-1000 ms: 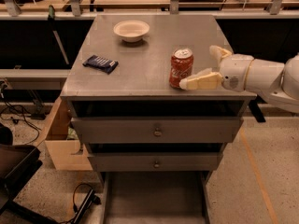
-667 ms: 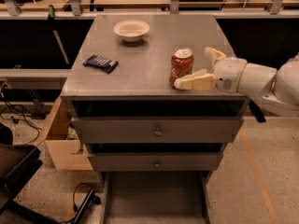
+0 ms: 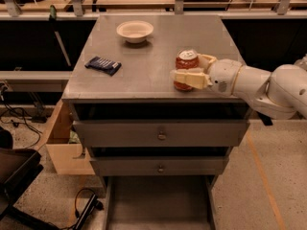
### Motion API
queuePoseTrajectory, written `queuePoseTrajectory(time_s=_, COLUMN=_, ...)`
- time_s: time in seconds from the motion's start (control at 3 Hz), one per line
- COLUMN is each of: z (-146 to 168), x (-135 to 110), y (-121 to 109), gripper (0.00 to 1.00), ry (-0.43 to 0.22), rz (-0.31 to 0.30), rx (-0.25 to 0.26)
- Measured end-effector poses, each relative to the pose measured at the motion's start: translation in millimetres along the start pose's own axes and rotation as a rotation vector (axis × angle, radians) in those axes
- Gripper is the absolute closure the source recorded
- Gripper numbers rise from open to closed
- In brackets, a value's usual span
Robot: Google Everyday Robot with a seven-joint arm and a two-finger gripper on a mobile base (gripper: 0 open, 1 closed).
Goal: Place coke can into paper bowl
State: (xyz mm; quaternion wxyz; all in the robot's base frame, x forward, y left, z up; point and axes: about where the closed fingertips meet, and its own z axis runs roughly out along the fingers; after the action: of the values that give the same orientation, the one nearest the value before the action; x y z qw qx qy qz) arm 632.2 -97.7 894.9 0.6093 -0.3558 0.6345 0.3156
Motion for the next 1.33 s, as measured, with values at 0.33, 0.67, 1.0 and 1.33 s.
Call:
queuePoseTrajectory(time_s=0.33, z=2, x=-1, y=2, gripper=0.64, ry=0.0, rz=-0.001, rx=-0.004)
queuePoseTrajectory(time_s=0.67, z=4, x=-1, y=3, gripper=0.87, ry=-0.001, rz=-0.001, rx=-0.008)
queuePoseTrajectory(time_s=1.0, z=6, x=-2, y=5, gripper=1.0, ry=-0.001, rz=-0.002, rx=-0.012)
queuePoseTrajectory(time_s=1.33, z=25, x=-15, y=-4, gripper=1.0, ry=-0.021, rz=-0.012, rx=-0.018)
